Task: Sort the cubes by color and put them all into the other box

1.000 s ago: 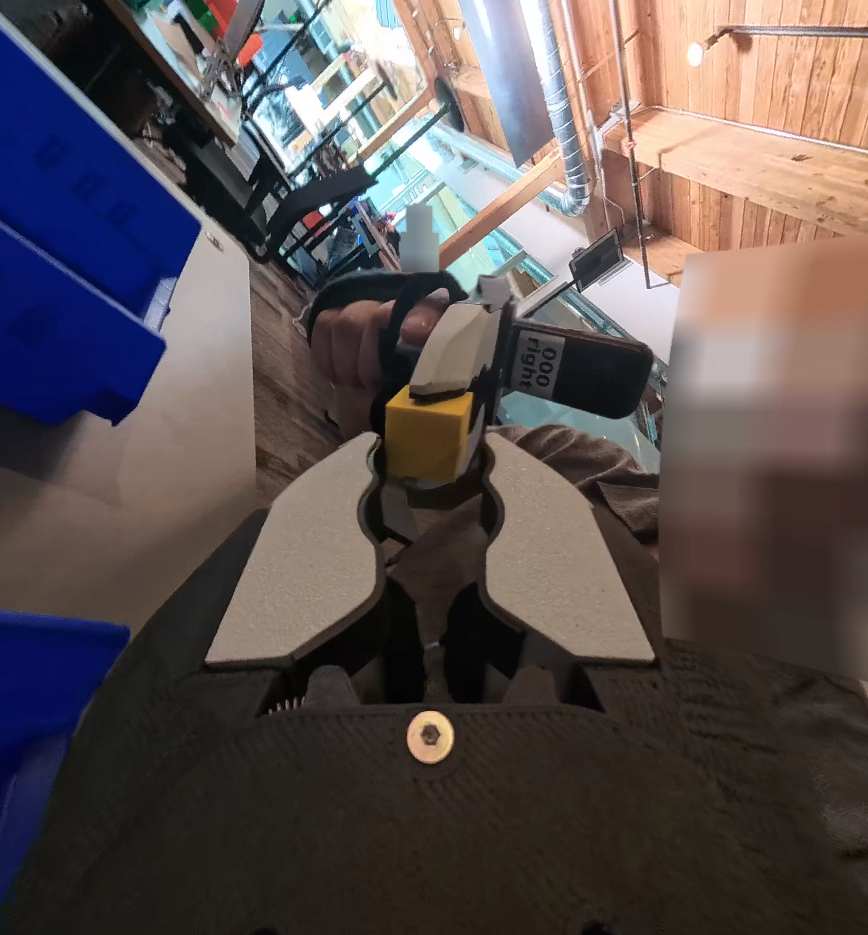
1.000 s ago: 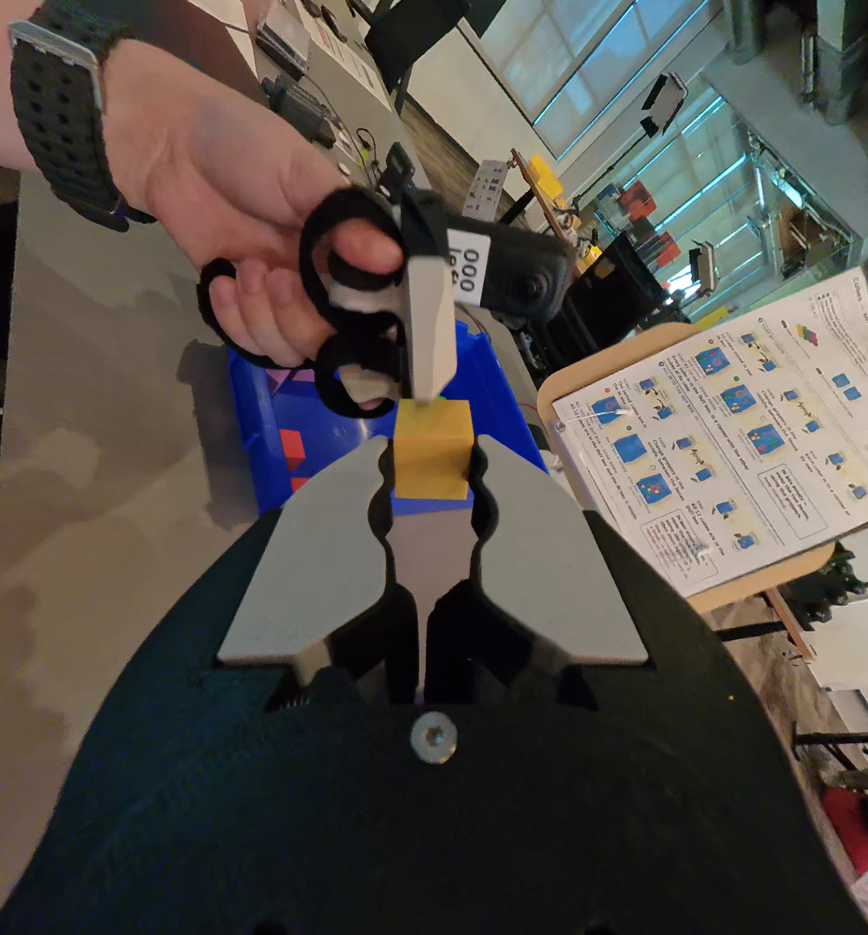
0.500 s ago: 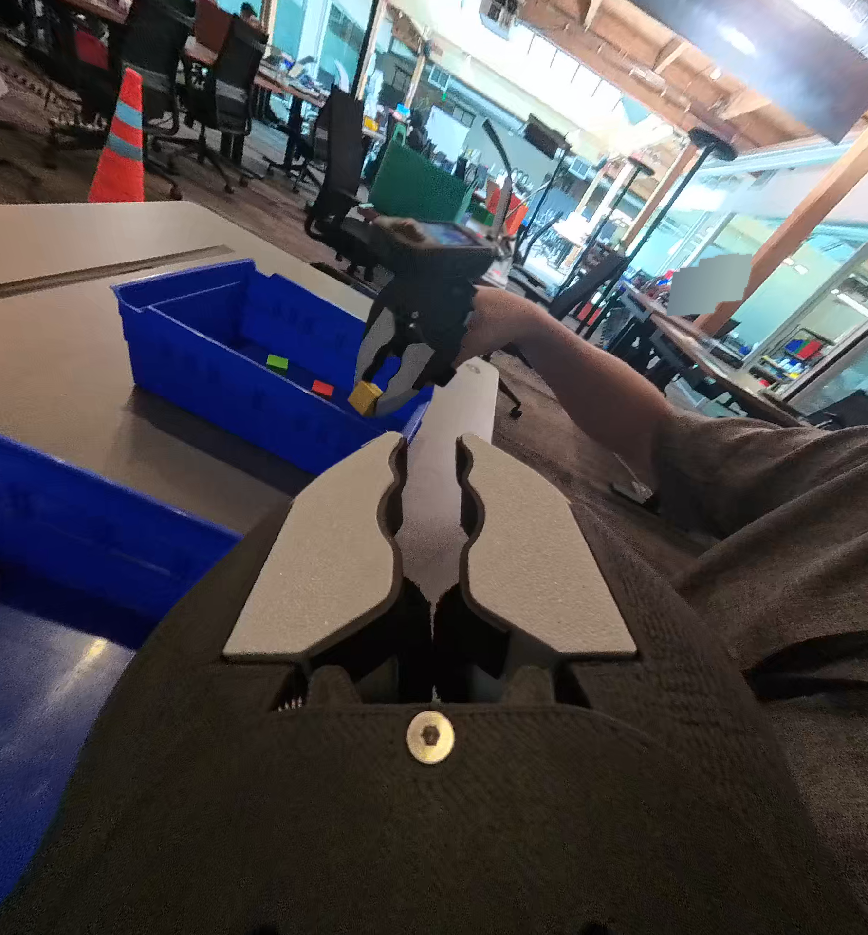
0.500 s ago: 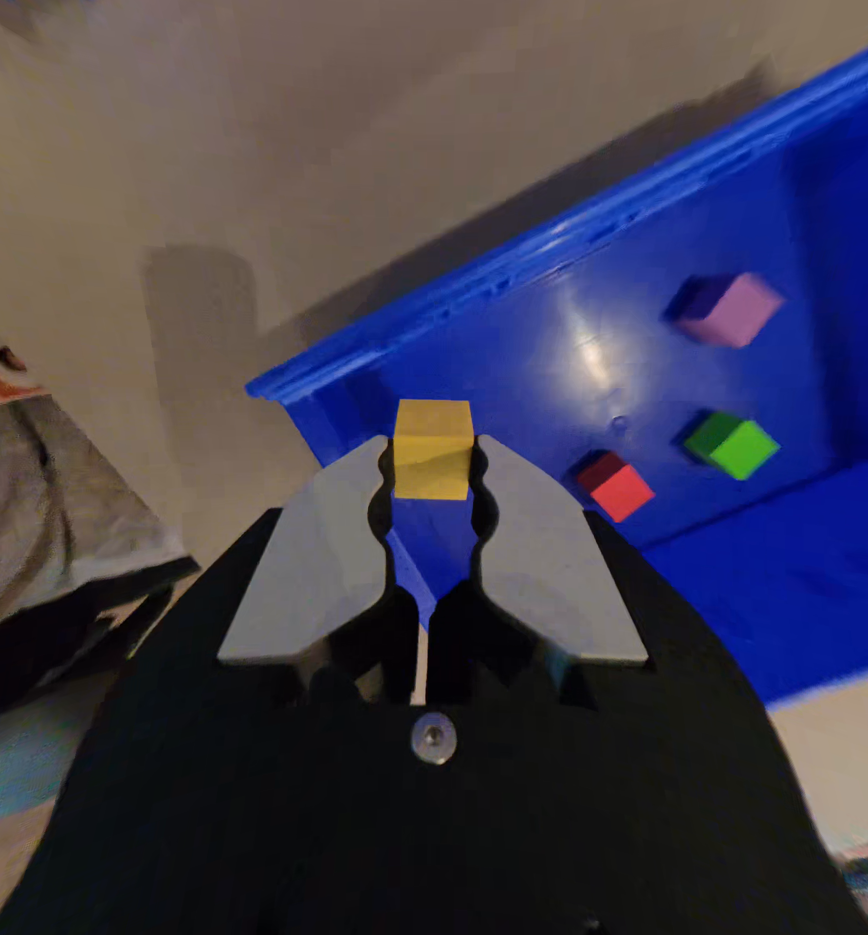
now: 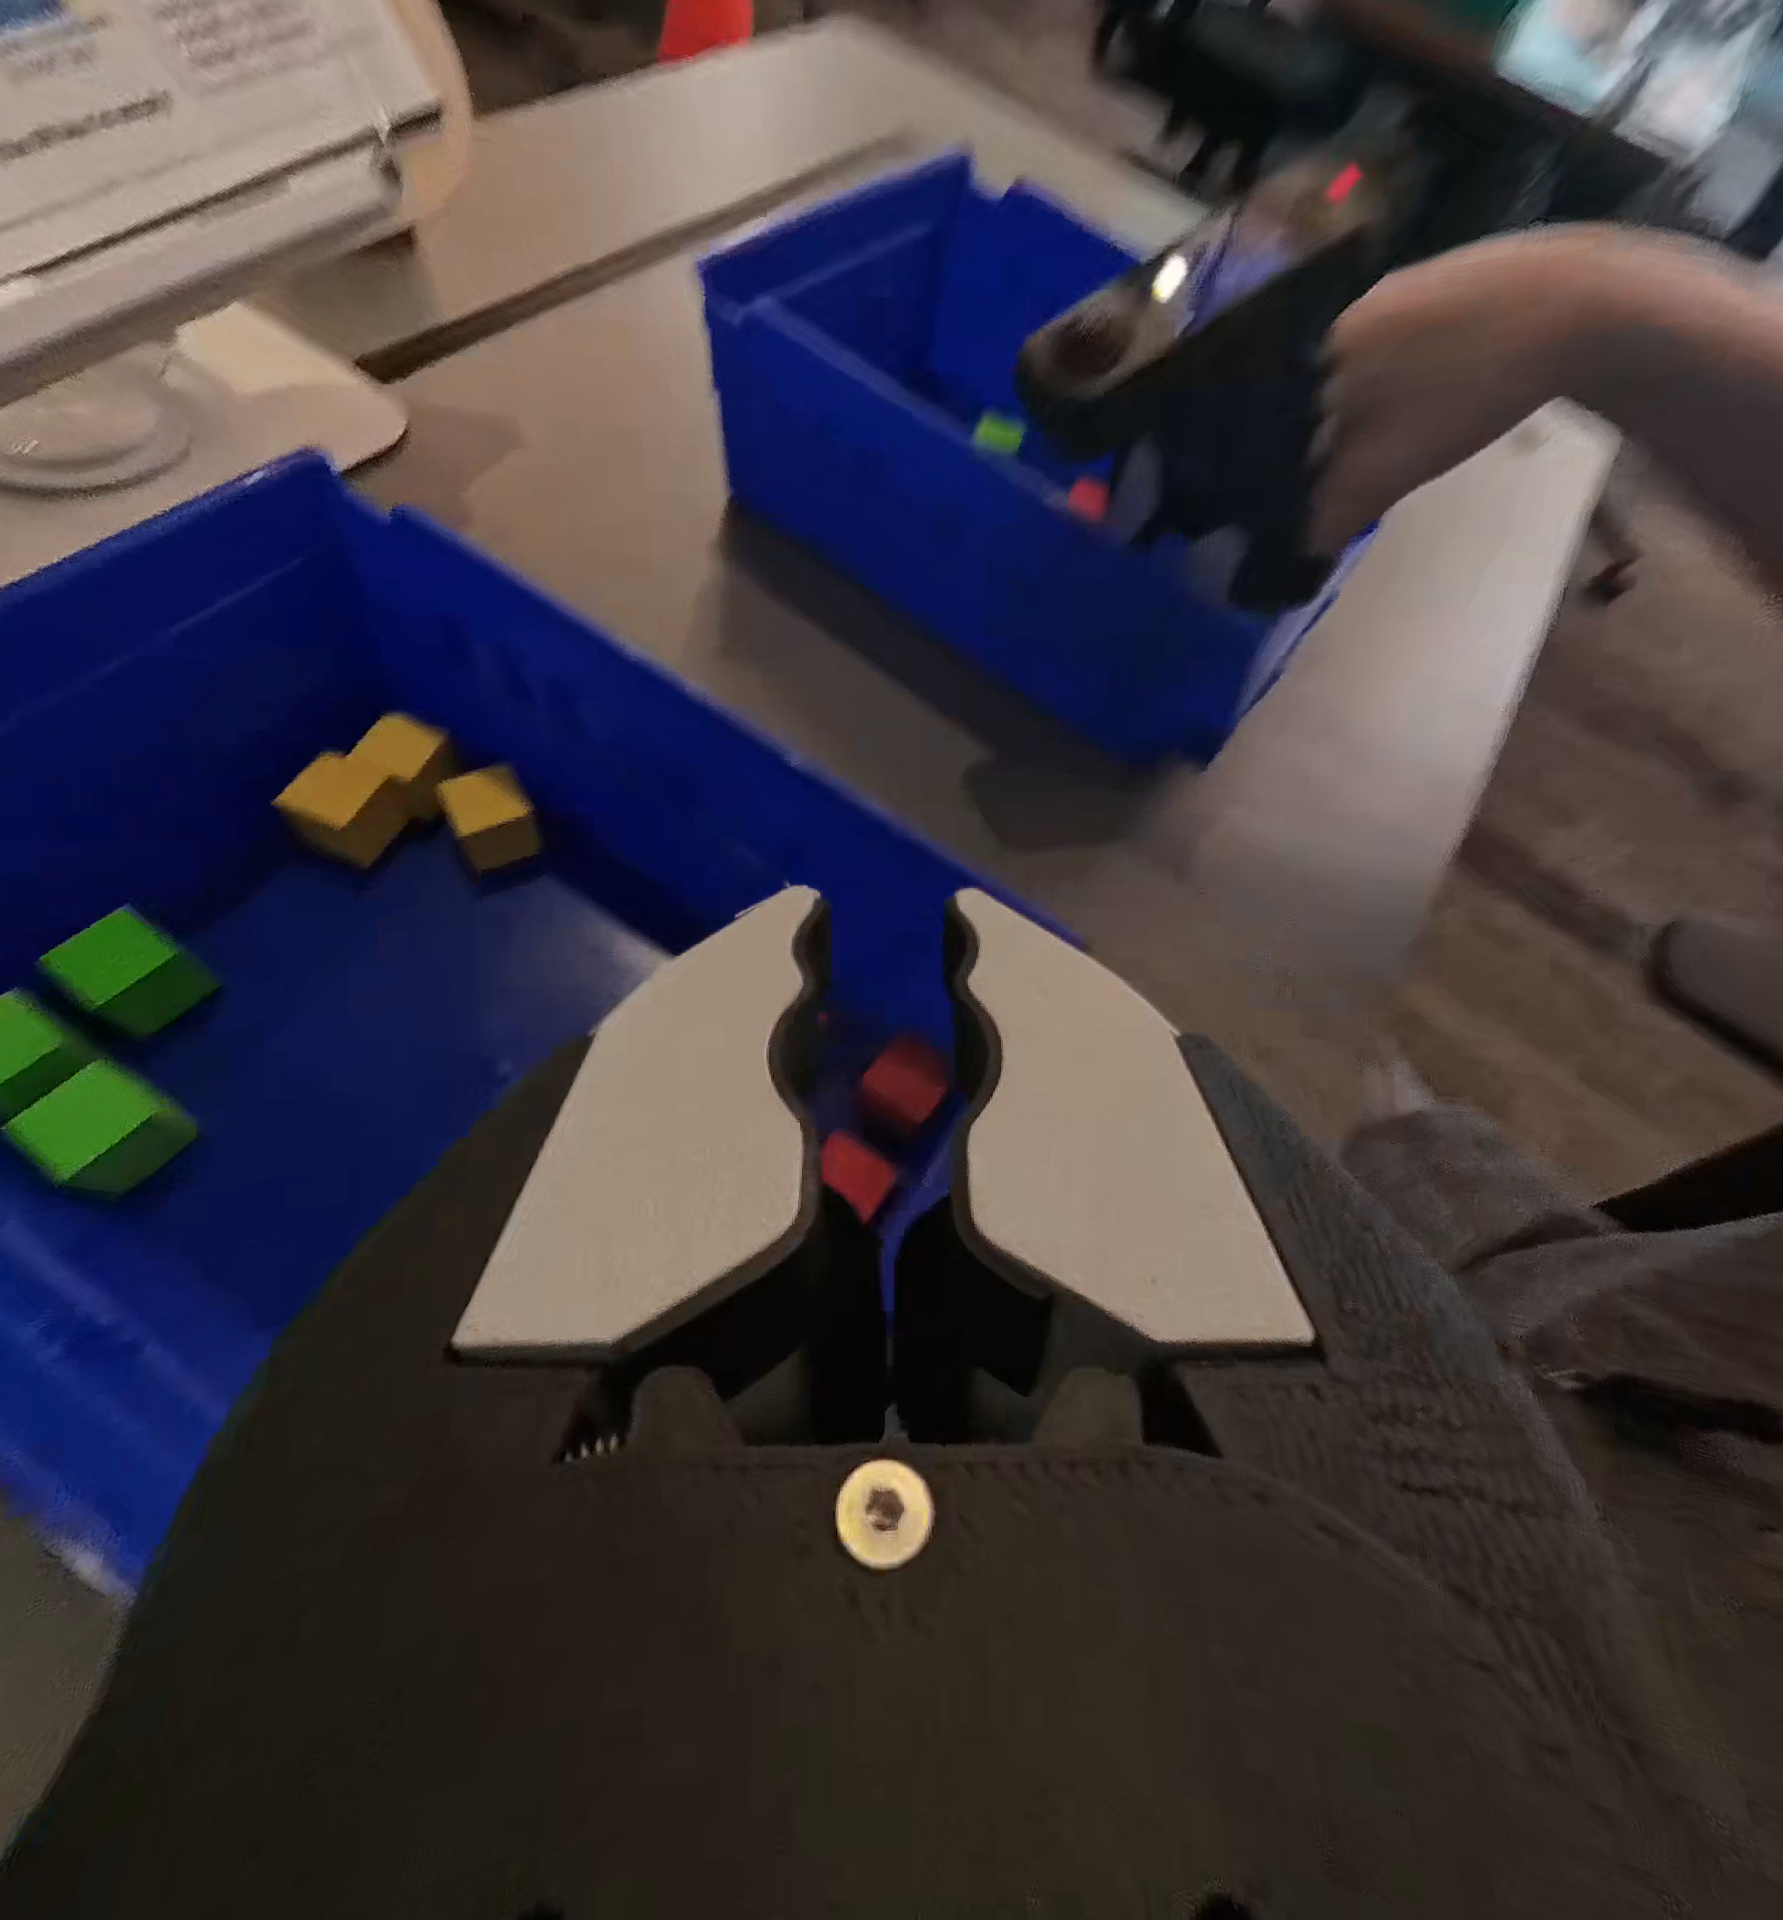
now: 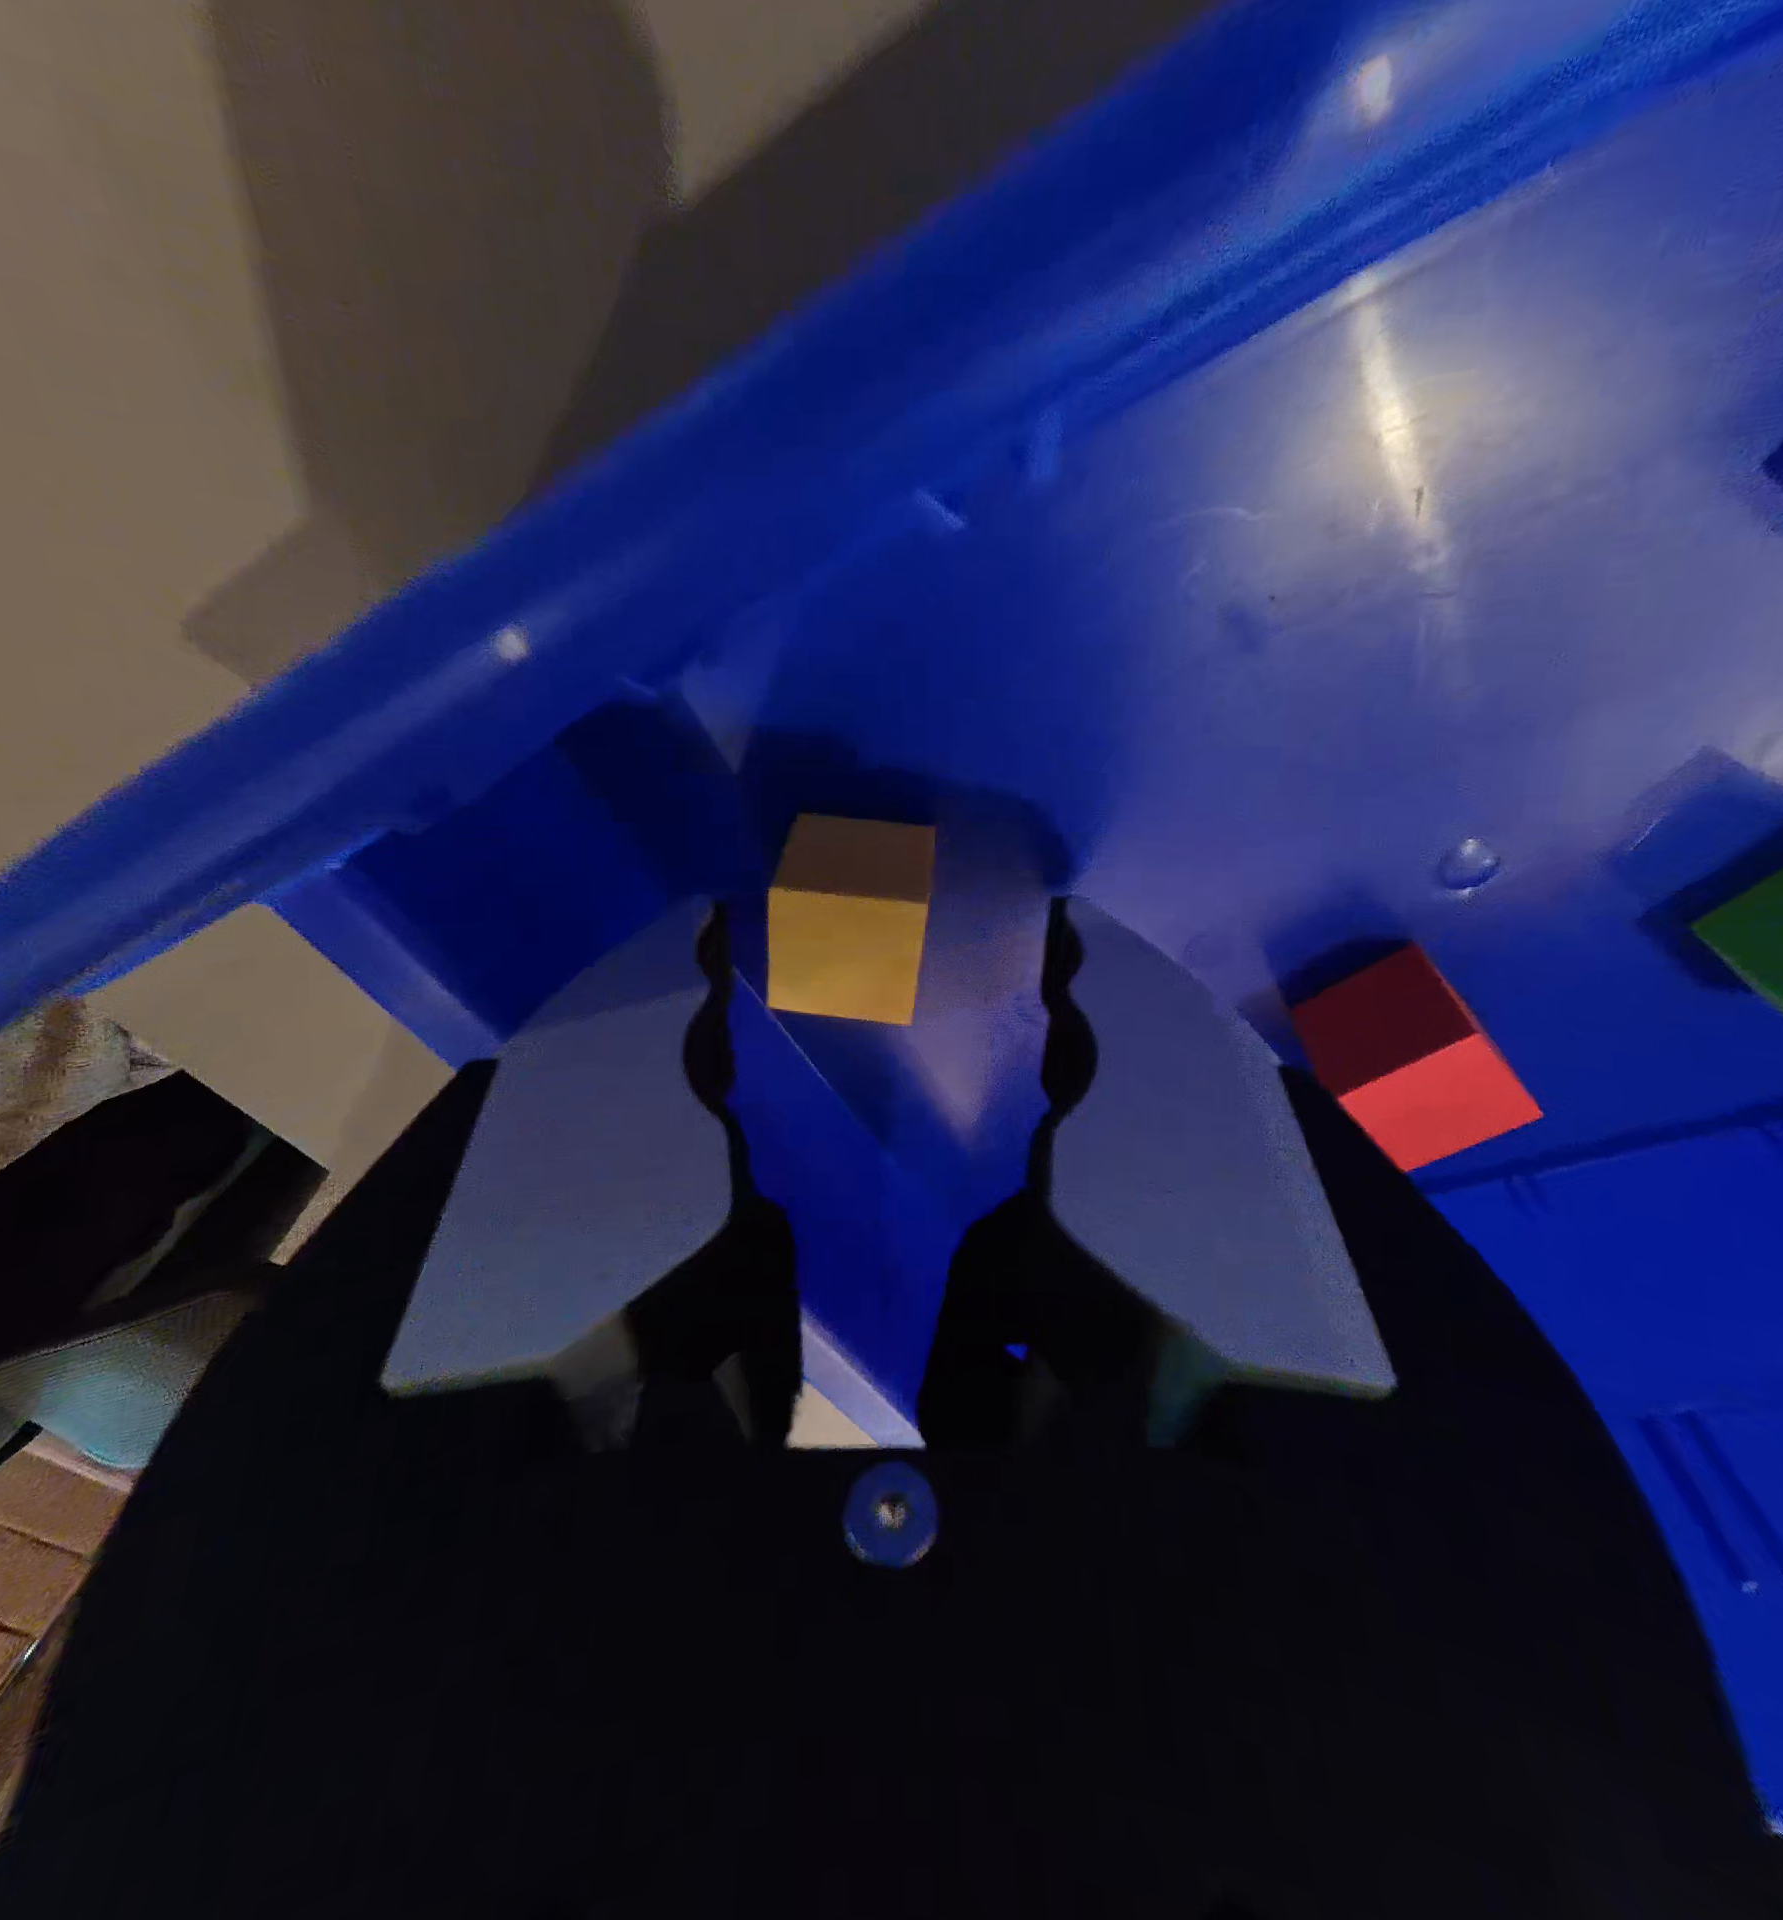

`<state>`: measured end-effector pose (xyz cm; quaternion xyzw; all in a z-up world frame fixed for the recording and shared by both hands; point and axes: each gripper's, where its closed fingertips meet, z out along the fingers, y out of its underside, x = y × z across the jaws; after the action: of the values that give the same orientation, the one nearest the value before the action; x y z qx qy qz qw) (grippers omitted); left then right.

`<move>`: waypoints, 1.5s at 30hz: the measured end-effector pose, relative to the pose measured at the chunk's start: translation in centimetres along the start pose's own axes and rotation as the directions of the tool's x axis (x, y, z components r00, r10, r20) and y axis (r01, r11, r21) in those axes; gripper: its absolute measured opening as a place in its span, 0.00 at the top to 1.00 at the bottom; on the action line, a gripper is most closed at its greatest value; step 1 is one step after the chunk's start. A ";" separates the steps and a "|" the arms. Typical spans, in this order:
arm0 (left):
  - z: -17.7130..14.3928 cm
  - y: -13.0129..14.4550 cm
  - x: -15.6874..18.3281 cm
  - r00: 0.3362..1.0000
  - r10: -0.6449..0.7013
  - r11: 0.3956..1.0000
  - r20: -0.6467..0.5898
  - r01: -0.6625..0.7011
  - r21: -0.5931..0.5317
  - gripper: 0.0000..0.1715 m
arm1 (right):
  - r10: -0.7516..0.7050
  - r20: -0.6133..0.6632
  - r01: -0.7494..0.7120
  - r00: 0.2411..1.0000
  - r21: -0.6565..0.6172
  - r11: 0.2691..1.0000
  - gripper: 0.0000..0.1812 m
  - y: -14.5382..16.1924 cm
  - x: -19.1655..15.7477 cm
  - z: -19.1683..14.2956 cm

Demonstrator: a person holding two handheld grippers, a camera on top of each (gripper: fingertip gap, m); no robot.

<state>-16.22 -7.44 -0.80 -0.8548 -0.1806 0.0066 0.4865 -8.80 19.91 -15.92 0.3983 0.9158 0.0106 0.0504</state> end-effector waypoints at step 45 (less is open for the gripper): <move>0.4 -2.0 6.2 0.663 -0.259 0.949 -0.702 0.312 -0.055 0.83 | -0.075 -0.507 0.509 0.859 0.825 0.244 0.74 -8.4 -14.4 -17.4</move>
<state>-11.16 -4.24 1.69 -0.7362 -0.1134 -0.3881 0.5427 -6.95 4.04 2.10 0.1584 0.7934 -0.4630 -0.3620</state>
